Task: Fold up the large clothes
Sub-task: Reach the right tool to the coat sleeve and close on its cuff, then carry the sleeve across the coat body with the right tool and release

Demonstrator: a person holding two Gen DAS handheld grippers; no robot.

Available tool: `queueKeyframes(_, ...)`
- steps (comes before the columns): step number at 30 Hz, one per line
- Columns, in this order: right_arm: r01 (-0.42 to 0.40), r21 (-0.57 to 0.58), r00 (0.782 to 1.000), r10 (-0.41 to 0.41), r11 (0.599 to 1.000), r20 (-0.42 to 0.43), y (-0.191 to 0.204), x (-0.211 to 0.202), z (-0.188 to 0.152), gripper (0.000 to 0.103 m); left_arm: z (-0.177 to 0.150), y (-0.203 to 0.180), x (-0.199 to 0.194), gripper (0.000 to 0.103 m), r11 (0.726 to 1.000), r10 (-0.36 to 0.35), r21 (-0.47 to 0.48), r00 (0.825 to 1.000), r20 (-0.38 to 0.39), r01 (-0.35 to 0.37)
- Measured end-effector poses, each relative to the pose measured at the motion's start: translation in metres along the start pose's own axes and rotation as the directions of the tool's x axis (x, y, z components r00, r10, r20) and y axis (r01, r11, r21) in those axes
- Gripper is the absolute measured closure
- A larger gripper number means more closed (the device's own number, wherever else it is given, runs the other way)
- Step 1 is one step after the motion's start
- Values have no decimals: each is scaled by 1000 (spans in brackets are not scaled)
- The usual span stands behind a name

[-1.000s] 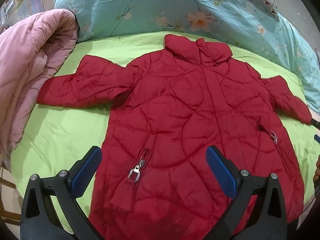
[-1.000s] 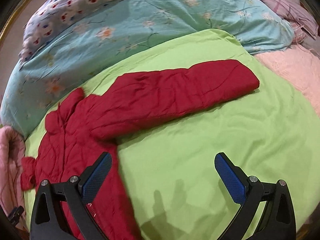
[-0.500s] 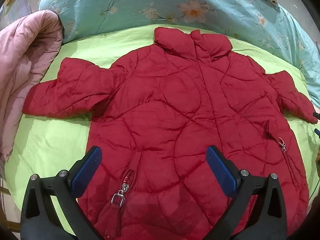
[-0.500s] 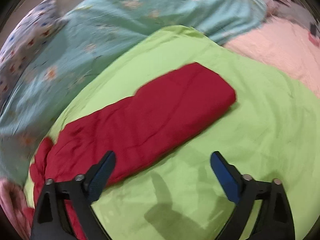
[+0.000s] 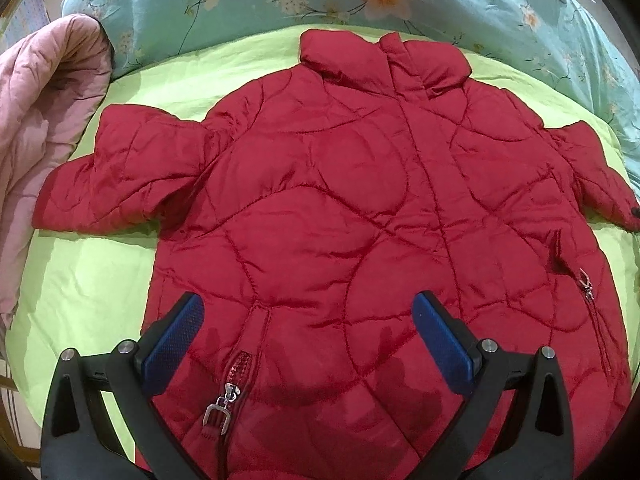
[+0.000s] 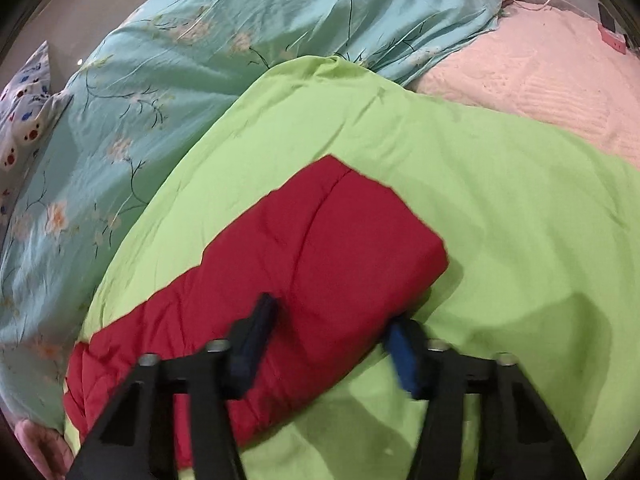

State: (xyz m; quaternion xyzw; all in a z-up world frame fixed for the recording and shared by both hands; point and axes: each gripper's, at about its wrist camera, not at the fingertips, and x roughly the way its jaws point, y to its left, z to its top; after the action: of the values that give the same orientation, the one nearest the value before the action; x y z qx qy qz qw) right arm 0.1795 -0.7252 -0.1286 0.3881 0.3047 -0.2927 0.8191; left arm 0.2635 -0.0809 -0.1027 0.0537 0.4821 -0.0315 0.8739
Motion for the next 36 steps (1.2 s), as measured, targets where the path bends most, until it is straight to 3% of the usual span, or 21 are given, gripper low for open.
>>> queueKeyframes(1, 6, -10, 1000, -6, 1000, 6, 3, -1, 1, 86, 1, 2, 2, 0, 1000, 0, -3, 1000, -2, 0)
queueKeyframes(2, 6, -24, 1000, -5, 1000, 20, 7, -6, 1, 91, 2, 2, 3, 0, 1000, 0, -6, 1000, -3, 0)
queueKeyframes(8, -106, -140, 984, 125, 984, 128, 53, -54, -4, 94, 3, 6, 0, 0, 1000, -13, -13, 1000, 5, 13)
queueKeyframes(13, -216, -275, 960, 255, 937, 114, 119, -88, -26, 94, 1, 10, -4, 0, 999, -34, -20, 999, 3, 34)
queueKeyframes(19, -346, -443, 923, 385, 827, -1, 211, -112, -79, 94, -4, 22, -12, 0, 998, -49, -28, 999, 7, 50)
queueKeyframes(23, -436, -464, 891, 442, 771, -103, 253, -114, -118, 94, -5, 36, -17, 0, 997, -63, -52, 998, 17, 64)
queueKeyframes(26, -508, -464, 858, 478, 726, -189, 283, -113, -150, 94, -5, 48, -18, 0, 994, -72, -79, 997, 22, 73)
queueKeyframes(30, -610, -464, 791, 522, 642, -319, 325, -110, -198, 94, -6, 61, -19, 0, 992, -72, -103, 997, 25, 74)
queueKeyframes(36, -691, -469, 722, 510, 550, -467, 387, -102, -271, 94, -8, 83, -24, 0, 983, -109, -146, 993, 42, 114)
